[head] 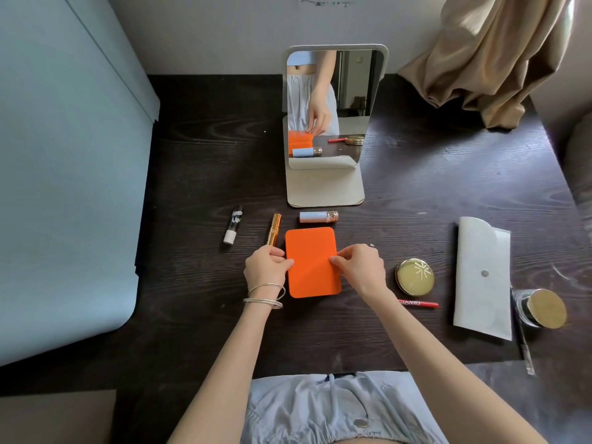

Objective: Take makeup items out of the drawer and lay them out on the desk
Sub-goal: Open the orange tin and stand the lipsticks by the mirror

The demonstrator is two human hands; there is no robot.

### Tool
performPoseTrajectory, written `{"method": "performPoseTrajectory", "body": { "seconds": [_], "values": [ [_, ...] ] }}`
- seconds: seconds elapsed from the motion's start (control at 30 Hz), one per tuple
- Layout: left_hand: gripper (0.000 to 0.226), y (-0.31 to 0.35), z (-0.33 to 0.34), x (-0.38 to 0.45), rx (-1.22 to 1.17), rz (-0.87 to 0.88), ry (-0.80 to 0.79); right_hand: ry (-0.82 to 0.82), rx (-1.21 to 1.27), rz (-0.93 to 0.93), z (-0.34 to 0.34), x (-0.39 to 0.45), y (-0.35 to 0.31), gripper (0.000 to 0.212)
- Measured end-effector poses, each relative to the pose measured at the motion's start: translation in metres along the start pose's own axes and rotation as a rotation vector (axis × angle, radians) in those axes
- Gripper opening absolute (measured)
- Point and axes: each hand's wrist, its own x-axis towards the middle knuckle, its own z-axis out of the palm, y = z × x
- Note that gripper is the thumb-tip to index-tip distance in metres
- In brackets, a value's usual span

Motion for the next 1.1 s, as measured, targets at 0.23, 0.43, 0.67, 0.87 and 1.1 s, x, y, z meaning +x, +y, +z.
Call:
{"method": "performPoseTrajectory", "body": {
  "seconds": [0.23, 0.43, 0.67, 0.87, 1.1],
  "values": [
    [0.026, 0.001, 0.0, 0.01, -0.05, -0.08, -0.04, -0.015, -0.006, 0.004, -0.003, 0.002, -0.005, 0.023],
    [0.028, 0.005, -0.003, 0.015, 0.007, -0.104, -0.068, -0.042, 0.006, 0.03, -0.006, 0.01, -0.005, 0.017],
    [0.029, 0.012, -0.008, 0.02, 0.117, -0.119, -0.138, -0.052, -0.002, 0.027, -0.007, 0.012, -0.006, 0.017],
    [0.022, 0.02, -0.012, 0.023, 0.203, -0.117, -0.152, -0.093, -0.031, 0.044, -0.011, 0.017, -0.01, 0.016],
    [0.028, 0.019, -0.009, 0.025, 0.311, -0.09, -0.13, -0.098, -0.035, 0.035, -0.011, 0.019, -0.01, 0.015]
  ]
}}
